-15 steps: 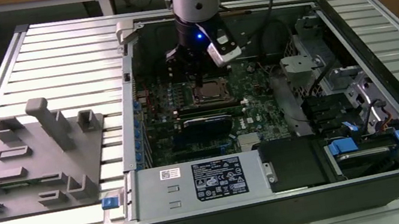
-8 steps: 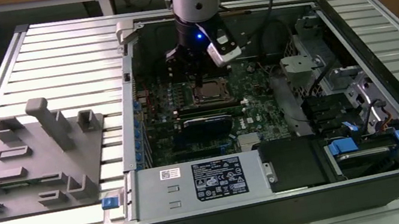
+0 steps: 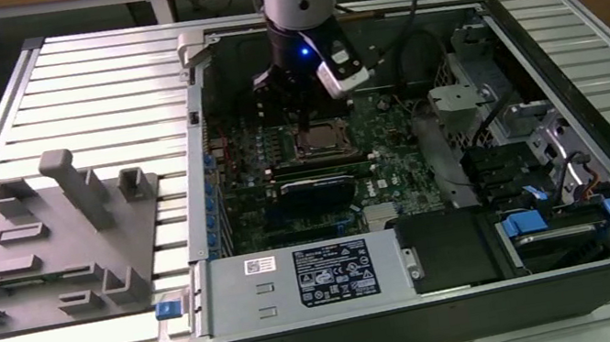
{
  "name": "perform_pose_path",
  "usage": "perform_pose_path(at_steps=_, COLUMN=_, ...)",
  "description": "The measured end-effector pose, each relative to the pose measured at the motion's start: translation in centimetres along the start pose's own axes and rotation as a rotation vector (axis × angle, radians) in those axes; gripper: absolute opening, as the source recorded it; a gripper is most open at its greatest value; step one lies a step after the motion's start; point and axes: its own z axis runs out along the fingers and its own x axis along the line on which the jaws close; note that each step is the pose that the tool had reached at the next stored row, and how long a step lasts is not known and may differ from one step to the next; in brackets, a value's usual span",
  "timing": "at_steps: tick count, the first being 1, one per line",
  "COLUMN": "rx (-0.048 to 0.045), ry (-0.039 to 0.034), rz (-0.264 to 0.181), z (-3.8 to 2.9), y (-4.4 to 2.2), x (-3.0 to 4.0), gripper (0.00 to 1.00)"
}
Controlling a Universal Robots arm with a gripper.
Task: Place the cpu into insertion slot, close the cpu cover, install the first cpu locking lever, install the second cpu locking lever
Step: 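Install the first cpu locking lever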
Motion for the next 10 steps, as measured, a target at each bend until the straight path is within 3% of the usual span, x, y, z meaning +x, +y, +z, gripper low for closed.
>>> perform_pose_path(at_steps=10, rx=0.0000, ry=0.0000, rz=0.000, z=-1.11, y=0.01, x=0.00, gripper=0.10)
